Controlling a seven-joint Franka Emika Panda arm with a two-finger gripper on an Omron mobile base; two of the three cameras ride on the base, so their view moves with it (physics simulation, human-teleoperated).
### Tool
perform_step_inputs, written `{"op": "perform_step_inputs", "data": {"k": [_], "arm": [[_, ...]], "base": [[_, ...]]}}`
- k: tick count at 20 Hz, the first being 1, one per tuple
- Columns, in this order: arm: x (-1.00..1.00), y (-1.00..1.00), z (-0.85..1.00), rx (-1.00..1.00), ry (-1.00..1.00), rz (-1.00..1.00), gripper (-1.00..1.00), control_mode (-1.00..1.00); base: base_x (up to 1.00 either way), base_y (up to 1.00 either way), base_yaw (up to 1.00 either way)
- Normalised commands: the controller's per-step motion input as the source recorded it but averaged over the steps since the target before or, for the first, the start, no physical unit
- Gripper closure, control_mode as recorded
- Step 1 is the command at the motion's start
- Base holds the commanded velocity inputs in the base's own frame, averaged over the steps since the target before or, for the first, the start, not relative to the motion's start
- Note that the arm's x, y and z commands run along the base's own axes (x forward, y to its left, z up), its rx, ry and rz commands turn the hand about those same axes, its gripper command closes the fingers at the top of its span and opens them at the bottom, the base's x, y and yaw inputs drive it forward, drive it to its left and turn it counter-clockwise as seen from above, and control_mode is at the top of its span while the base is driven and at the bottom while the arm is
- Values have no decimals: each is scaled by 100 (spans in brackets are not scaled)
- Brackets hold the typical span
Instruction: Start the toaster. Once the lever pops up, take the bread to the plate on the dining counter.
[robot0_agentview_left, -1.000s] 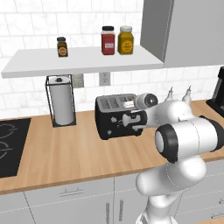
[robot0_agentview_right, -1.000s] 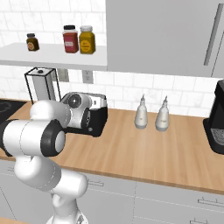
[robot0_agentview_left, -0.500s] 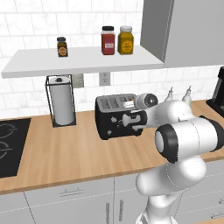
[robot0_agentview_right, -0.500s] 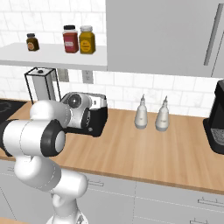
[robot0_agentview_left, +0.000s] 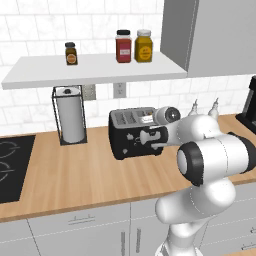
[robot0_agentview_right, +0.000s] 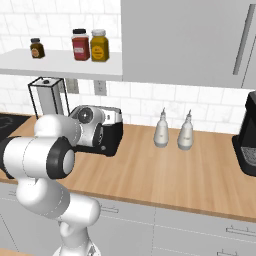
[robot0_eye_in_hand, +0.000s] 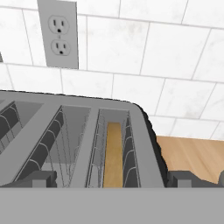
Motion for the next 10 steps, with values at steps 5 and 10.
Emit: {"op": "perform_step_inputs", "data": {"k": [5,10], "arm": [[0,0,0,0,0,0,-100,-100],[0,0,0,0,0,0,-100,-100]], "base": [[0,0,0],[0,0,0]]}}
